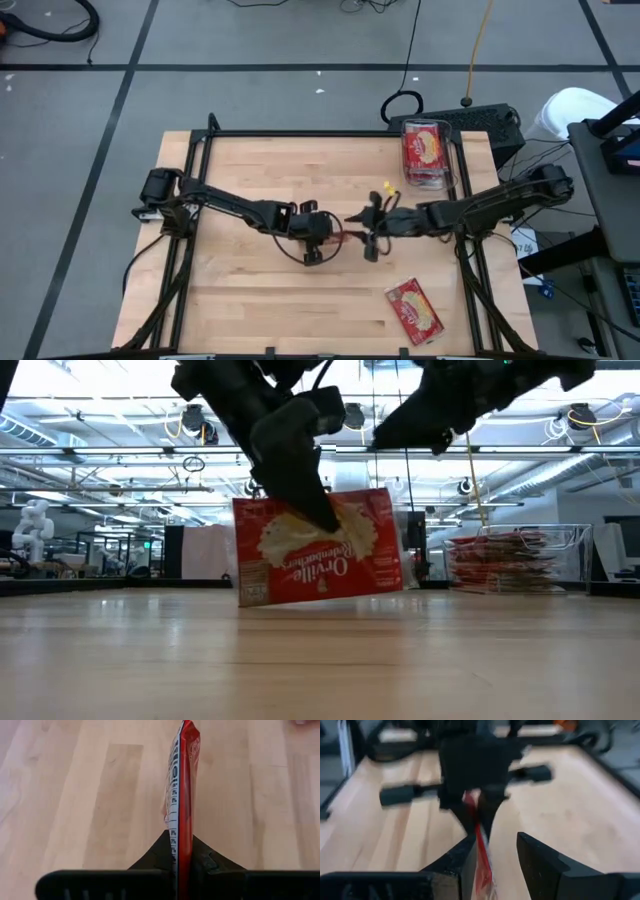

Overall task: Sort popcorn bags into baskets
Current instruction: Put the red popcorn bag into the transparent bin

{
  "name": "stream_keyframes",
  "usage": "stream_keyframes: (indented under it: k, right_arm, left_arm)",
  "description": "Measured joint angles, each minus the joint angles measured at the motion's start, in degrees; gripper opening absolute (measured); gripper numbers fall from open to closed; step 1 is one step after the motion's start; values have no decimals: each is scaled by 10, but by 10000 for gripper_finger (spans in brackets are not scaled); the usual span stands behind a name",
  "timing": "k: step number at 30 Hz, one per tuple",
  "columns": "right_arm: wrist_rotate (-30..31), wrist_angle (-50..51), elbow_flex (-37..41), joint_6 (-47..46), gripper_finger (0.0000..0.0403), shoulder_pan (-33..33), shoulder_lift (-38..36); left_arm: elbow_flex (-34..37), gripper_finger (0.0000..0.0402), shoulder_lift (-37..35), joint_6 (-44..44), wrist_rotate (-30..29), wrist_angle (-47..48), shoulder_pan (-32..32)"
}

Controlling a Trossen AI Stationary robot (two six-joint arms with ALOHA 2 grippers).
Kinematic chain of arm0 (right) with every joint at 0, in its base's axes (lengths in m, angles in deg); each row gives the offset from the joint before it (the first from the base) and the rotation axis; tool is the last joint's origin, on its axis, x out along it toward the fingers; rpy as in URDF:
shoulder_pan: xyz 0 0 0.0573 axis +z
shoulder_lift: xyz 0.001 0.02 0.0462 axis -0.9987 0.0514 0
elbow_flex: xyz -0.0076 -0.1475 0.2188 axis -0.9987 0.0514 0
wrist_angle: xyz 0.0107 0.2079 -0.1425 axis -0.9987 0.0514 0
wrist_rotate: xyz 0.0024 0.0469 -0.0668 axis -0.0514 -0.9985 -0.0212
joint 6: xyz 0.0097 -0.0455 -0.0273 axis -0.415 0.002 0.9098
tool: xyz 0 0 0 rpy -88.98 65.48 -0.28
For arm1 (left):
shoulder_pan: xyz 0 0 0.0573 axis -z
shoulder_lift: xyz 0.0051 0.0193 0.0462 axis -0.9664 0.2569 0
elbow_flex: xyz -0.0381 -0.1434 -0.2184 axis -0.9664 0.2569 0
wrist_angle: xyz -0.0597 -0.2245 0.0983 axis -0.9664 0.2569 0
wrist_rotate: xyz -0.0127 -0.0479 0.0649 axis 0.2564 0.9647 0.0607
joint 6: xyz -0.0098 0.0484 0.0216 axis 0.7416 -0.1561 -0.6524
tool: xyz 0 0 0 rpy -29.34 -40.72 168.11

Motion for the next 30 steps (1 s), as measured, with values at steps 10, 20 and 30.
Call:
stream_keyframes:
  k: [10,20,30]
  right_arm:
    - [-79,32,-43,-2,135,-15,106]
    - [-107,17,-42,19,122,-26,142]
    - [-108,24,-42,66,14,-41,141]
  left_arm:
    - [0,22,0,-4,-17,-1,22]
    - [0,42,0,-30,-19,-28,21]
    - [0,91,0,17,-39,-19,15]
